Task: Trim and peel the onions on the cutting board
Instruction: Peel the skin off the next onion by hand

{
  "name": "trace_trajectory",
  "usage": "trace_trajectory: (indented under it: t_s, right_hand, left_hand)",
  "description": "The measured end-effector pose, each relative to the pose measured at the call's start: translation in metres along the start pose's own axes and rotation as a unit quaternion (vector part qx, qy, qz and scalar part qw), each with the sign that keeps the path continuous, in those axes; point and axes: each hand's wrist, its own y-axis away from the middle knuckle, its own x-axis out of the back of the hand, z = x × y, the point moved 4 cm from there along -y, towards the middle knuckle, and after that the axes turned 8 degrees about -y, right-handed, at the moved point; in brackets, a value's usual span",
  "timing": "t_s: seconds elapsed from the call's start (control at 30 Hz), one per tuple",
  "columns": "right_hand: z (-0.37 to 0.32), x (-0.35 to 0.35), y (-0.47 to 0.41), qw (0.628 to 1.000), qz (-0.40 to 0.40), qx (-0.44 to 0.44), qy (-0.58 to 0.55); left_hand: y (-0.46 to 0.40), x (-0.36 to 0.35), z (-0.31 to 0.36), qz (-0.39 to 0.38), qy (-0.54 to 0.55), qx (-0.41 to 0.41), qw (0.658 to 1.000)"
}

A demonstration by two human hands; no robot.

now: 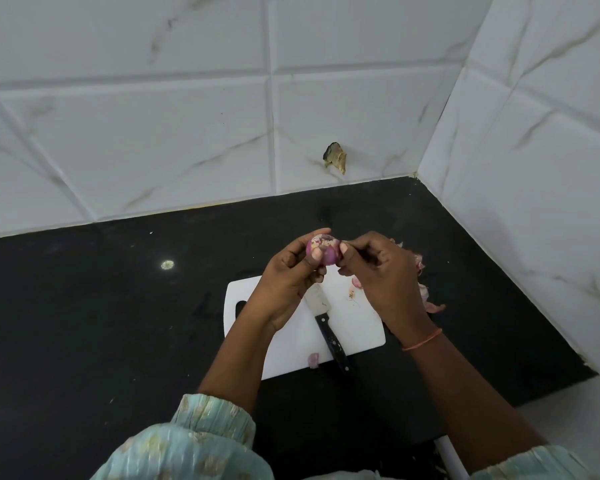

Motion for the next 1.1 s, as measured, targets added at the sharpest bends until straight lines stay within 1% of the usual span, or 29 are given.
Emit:
trace_trajectory:
  t_s: [0.1, 0.2, 0.27, 0.4, 0.57, 0.63, 0.8, 0.93, 1.0, 1.1]
  right_hand:
    - [0.000, 0.000, -0.002, 1.000, 0.009, -0.010, 0.001]
    - [-0.001, 0.000, -0.002, 0.998, 0.026, -0.030, -0.043]
    - [-0.005, -0.003, -0.001, 0.998, 0.019, -0.022, -0.053]
    - [-0.009, -0.009, 0.001, 0.999, -0.024, -0.012, -0.041]
    - [-0.009, -0.004, -0.001, 0.999, -0.034, 0.031, 0.018]
    - [-0.011, -0.004, -0.002, 0.999, -0.032, 0.028, 0.029]
    - [-0.008, -0.005, -0.003, 1.000, 0.011, 0.000, 0.023]
    - [-0.011, -0.011, 0.002, 1.000, 0.000, -0.002, -0.025]
    - [-0.011, -0.012, 0.002, 1.000, -0.004, 0.012, -0.011]
    - [-0.009, -0.011, -0.002, 0.998, 0.007, 0.050, 0.048]
  left_hand:
    - [0.000, 0.000, -0.001, -0.006, 0.017, 0.008, 1.000]
    - [0.001, -0.001, 0.000, -0.014, 0.047, 0.010, 0.999]
    - [0.001, -0.002, 0.001, -0.013, 0.055, 0.005, 0.998]
    - [0.000, 0.001, 0.005, 0.002, 0.021, -0.019, 1.000]
    - [0.001, 0.004, 0.007, 0.022, -0.008, -0.027, 0.999]
    - [0.000, 0.004, 0.007, 0.024, -0.013, -0.029, 0.999]
    - [0.000, 0.004, 0.005, 0.019, -0.010, -0.026, 0.999]
    - [0.000, 0.003, 0.009, 0.012, -0.006, -0.034, 0.999]
    - [0.001, 0.002, 0.010, 0.006, -0.004, -0.034, 0.999]
    - [0.001, 0.003, 0.008, 0.020, -0.012, -0.027, 0.999]
